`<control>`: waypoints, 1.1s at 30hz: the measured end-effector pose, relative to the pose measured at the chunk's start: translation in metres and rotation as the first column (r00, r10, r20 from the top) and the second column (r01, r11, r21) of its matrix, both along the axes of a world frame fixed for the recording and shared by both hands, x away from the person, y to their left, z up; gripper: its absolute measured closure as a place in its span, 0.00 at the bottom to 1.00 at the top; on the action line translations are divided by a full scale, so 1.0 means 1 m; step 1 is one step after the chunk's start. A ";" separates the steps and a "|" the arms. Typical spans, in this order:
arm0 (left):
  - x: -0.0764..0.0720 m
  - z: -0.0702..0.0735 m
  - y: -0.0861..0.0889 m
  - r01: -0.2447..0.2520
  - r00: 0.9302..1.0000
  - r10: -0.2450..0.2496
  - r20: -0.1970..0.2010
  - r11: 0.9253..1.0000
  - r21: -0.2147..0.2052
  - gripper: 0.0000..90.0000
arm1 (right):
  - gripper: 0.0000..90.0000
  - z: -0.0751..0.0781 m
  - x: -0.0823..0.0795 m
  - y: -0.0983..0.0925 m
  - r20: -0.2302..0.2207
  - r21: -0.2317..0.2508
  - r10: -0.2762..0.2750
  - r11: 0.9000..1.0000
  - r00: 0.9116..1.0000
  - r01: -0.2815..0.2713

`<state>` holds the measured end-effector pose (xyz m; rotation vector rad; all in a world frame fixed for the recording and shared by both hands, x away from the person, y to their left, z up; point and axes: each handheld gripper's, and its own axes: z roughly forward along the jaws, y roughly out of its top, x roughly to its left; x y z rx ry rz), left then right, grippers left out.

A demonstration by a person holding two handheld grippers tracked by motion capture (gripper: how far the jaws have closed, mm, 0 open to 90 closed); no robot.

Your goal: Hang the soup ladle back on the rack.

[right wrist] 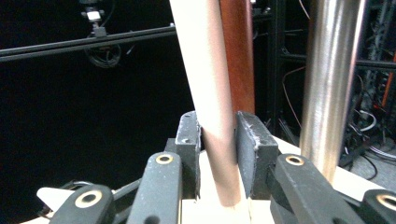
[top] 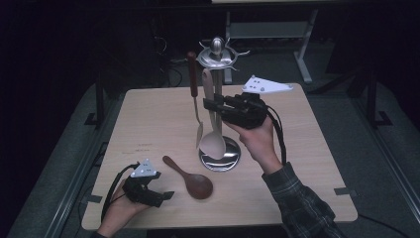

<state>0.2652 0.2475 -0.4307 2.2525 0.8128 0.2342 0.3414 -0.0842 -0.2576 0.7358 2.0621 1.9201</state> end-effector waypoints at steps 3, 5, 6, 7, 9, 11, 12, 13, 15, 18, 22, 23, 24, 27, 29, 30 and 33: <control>0.000 0.001 0.000 -0.003 1.000 0.003 0.005 1.000 -0.009 0.16 | 0.79 0.000 -0.001 0.001 0.011 -0.016 -0.036 0.999 0.999 0.036; 0.000 0.000 0.000 0.000 1.000 0.000 0.003 1.000 -0.007 0.16 | 0.79 0.001 -0.001 0.001 0.019 -0.029 -0.033 0.999 0.999 0.033; 0.000 0.000 0.000 0.000 1.000 0.000 0.002 1.000 -0.006 0.16 | 0.77 0.001 -0.001 0.001 0.013 -0.040 -0.026 0.999 1.000 0.027; 0.000 0.000 0.000 0.001 1.000 -0.001 0.000 1.000 -0.004 0.16 | 0.75 0.000 -0.001 0.002 0.011 -0.056 -0.025 0.998 1.000 0.026; 0.000 0.000 0.000 0.002 1.000 -0.002 -0.001 1.000 -0.007 0.16 | 0.72 -0.003 -0.001 0.000 0.007 -0.069 -0.012 0.998 1.000 0.012; 0.000 0.000 0.000 0.004 1.000 -0.004 -0.001 1.000 -0.010 0.16 | 0.71 -0.005 -0.002 -0.002 0.008 -0.077 -0.006 0.997 1.000 0.007; 0.000 -0.001 -0.001 0.000 1.000 0.000 0.000 1.000 -0.019 0.16 | 0.70 -0.006 -0.003 -0.002 0.011 -0.084 -0.003 0.996 1.000 0.004; 0.000 0.000 0.000 0.002 1.000 -0.002 -0.002 1.000 -0.018 0.16 | 0.69 -0.007 -0.005 -0.004 0.017 -0.095 -0.002 0.995 1.000 0.003; 0.000 0.000 0.000 0.002 1.000 -0.002 -0.001 1.000 -0.014 0.16 | 0.68 -0.010 -0.006 -0.006 0.014 -0.112 0.007 0.994 1.000 -0.005; 0.001 0.000 0.001 -0.003 1.000 0.003 0.002 1.000 -0.014 0.16 | 0.66 -0.017 -0.009 -0.012 0.015 -0.137 0.013 0.991 1.000 -0.011; 0.001 0.000 0.002 -0.007 1.000 0.007 0.002 1.000 -0.019 0.16 | 0.66 -0.032 -0.011 -0.025 0.008 -0.160 0.004 0.987 1.000 -0.002; 0.001 0.000 0.002 -0.011 1.000 0.011 0.006 1.000 -0.021 0.16 | 0.65 -0.035 -0.011 -0.028 -0.001 -0.162 -0.001 0.987 1.000 0.001; 0.001 0.000 0.003 -0.006 1.000 0.006 0.014 1.000 -0.011 0.16 | 0.65 -0.039 -0.009 -0.030 -0.008 -0.168 -0.005 0.986 1.000 0.004; 0.001 0.000 0.002 -0.003 1.000 0.003 0.013 1.000 -0.010 0.16 | 0.63 -0.049 -0.004 -0.035 -0.019 -0.198 -0.036 0.980 0.999 0.032; 0.002 0.000 0.003 -0.001 1.000 0.001 0.013 1.000 -0.005 0.16 | 0.63 -0.056 0.002 -0.037 -0.025 -0.215 -0.058 0.975 0.998 0.051; 0.002 -0.001 0.002 -0.006 1.000 0.006 0.012 1.000 -0.013 0.16 | 0.63 -0.060 0.005 -0.038 -0.029 -0.217 -0.064 0.975 0.998 0.056; 0.002 0.000 0.003 -0.005 1.000 0.005 0.014 1.000 -0.014 0.16 | 0.63 -0.071 0.014 -0.037 -0.049 -0.243 -0.080 0.968 0.996 0.066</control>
